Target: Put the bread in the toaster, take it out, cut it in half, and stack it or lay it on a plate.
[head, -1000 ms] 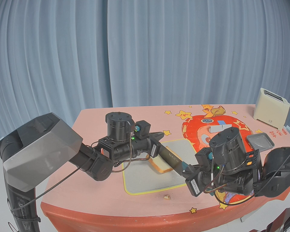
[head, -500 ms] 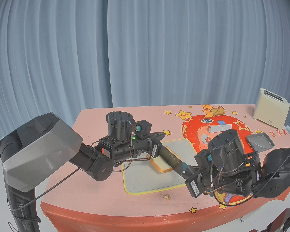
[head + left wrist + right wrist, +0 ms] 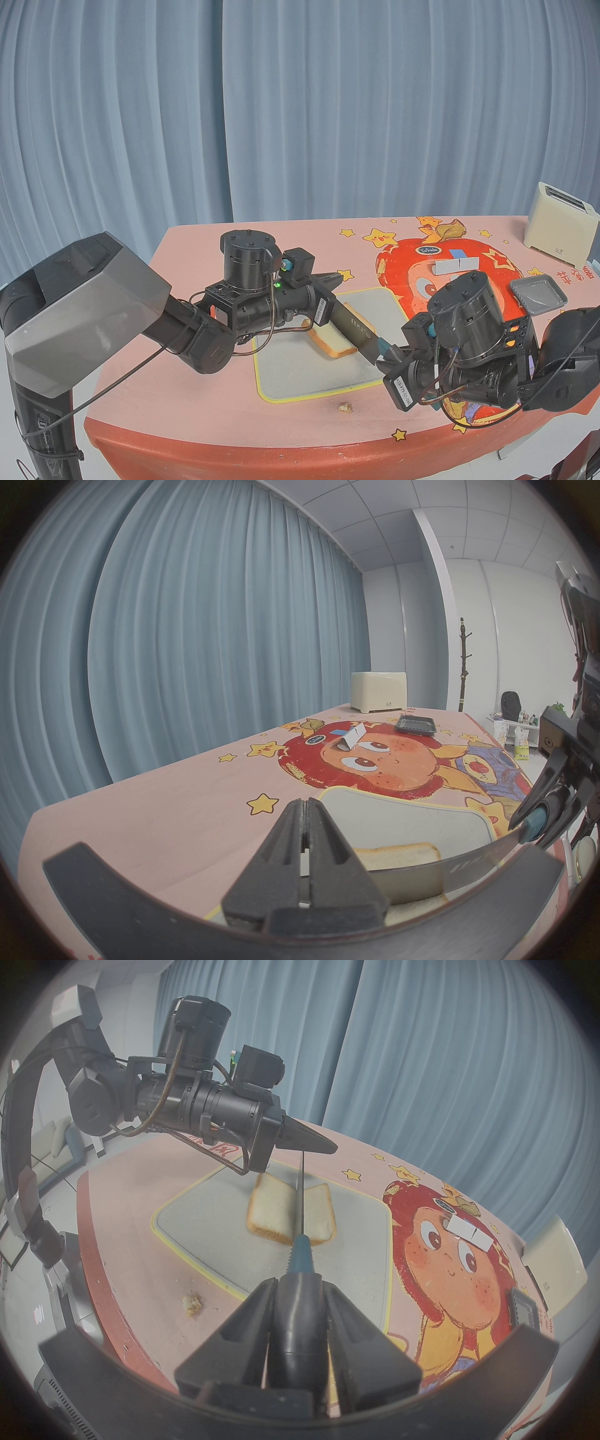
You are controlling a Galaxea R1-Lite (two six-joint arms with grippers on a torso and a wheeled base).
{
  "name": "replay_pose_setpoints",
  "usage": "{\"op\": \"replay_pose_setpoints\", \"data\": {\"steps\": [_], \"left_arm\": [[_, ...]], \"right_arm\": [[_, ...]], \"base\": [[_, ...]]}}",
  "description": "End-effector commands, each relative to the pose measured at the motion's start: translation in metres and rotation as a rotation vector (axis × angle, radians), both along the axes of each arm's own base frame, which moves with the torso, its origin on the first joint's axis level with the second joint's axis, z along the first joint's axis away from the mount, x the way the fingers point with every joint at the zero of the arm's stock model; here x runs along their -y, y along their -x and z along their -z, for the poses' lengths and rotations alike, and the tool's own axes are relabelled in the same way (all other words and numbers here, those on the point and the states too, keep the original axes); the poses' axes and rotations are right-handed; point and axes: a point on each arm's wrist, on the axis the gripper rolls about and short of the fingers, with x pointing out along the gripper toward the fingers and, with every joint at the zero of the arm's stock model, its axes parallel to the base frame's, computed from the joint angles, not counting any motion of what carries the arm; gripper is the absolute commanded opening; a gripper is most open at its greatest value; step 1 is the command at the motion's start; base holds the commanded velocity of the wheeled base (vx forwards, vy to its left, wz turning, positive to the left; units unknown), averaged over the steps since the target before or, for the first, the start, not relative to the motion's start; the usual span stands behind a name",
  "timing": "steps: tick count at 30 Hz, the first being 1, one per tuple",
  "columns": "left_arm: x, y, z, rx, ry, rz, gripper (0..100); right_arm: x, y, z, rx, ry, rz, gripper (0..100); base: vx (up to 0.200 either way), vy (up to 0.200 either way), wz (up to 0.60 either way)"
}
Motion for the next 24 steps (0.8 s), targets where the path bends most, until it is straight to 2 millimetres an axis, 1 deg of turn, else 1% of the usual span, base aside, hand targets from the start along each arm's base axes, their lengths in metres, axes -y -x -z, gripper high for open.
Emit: {"op": "replay_pose_setpoints", "data": {"steps": [1, 7, 14, 21, 24], "left_arm": [[0.000, 0.000, -0.001, 0.004, 0.002, 0.000, 0], [-0.001, 0.000, -0.002, 0.004, 0.002, -0.003, 0], [-0.001, 0.000, 0.007, -0.017, -0.013, -0.003, 0], [-0.002, 0.001, 0.008, -0.018, -0.014, -0.003, 0], [-0.002, 0.000, 0.008, -0.020, -0.015, -0.004, 0]], "right_arm": [[-0.001, -0.001, 0.003, -0.005, 0.006, 0.000, 0], [-0.001, -0.001, 0.001, 0.000, 0.001, 0.000, 0], [-0.002, -0.002, -0.004, 0.021, -0.026, 0.002, 0], [-0.002, -0.005, -0.009, 0.033, -0.043, 0.012, 0], [-0.002, -0.004, -0.008, 0.029, -0.038, 0.012, 0]], "base": [[0.000, 0.000, 0.00], [0.000, 0.000, 0.00], [0.000, 0.000, 0.00], [0.000, 0.000, 0.00], [0.000, 0.000, 0.00]]}}
